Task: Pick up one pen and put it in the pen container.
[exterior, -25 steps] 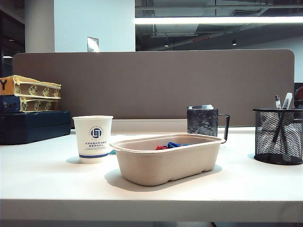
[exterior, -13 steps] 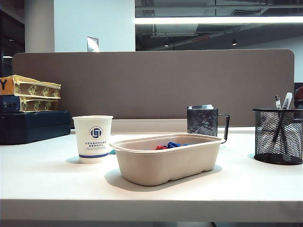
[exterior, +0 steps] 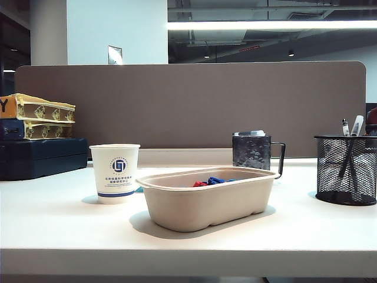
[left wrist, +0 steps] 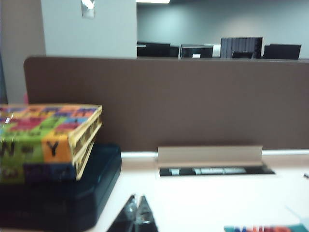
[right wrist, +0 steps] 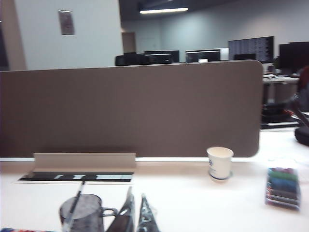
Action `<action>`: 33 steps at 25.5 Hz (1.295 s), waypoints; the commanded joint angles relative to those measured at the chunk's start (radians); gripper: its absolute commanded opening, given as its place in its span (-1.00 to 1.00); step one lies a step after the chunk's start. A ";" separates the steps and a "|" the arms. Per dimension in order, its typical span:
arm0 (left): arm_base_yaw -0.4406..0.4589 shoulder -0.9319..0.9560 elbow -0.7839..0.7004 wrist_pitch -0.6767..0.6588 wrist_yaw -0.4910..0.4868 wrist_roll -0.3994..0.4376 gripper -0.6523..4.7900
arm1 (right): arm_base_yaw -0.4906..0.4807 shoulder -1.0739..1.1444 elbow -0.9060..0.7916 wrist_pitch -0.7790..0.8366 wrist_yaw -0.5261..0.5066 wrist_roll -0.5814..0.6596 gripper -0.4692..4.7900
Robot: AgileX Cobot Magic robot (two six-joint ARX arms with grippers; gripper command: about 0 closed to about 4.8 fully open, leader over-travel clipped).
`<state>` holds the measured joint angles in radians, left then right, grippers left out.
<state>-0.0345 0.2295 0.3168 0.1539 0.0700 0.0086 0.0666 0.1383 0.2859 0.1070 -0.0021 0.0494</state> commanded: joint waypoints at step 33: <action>-0.104 0.656 0.301 0.350 0.268 -0.046 -0.42 | 0.081 0.873 0.560 0.054 -0.292 -0.008 -0.46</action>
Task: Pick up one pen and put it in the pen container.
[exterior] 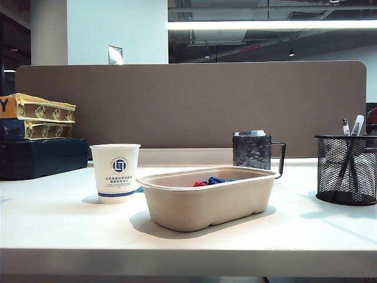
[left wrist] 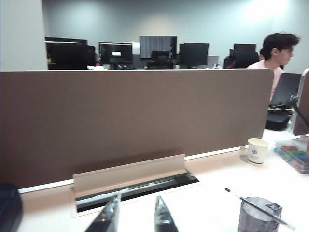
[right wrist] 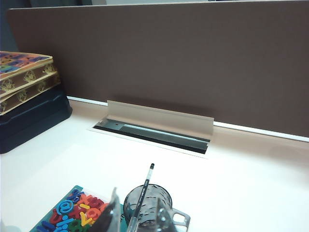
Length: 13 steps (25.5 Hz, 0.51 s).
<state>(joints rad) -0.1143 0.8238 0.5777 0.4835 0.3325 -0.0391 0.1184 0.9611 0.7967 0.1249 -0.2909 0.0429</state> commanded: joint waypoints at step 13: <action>-0.109 0.348 0.173 0.029 0.050 0.001 -0.42 | 0.048 0.219 0.154 0.049 -0.068 -0.001 -0.46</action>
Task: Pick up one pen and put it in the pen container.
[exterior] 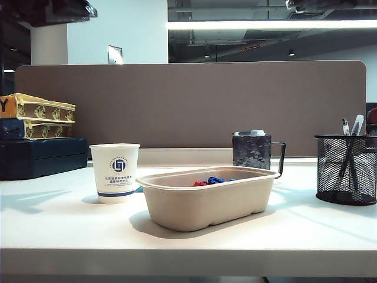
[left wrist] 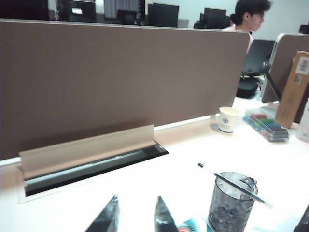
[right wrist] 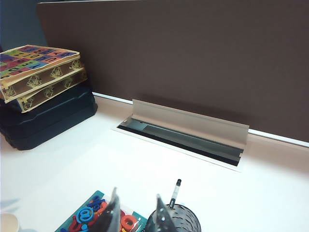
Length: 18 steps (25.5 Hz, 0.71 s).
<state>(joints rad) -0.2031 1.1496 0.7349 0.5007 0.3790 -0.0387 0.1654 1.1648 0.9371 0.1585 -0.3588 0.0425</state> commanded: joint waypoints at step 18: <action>-0.050 0.237 0.307 -0.388 0.029 -0.003 -0.39 | 0.029 0.253 0.265 -0.236 0.042 0.017 -0.36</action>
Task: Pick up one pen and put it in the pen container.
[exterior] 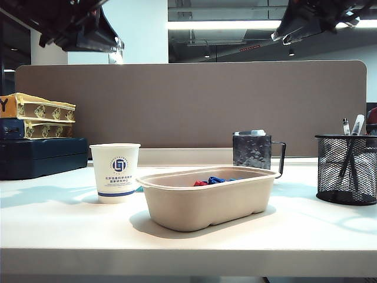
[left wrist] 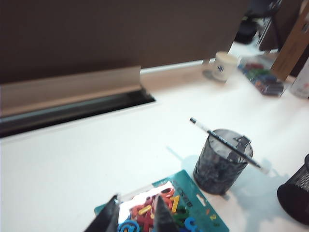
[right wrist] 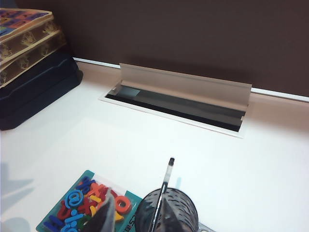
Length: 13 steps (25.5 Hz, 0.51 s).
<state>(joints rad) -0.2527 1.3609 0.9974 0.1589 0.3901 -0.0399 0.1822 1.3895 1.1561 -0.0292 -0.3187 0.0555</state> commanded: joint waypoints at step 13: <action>-0.012 0.160 0.186 -0.134 0.015 -0.056 -0.31 | 0.078 0.183 0.201 -0.171 0.061 0.004 -0.36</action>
<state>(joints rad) -0.2646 1.5177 1.1809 0.0181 0.4007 -0.0879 0.2554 1.5681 1.3449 -0.2031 -0.2615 0.0589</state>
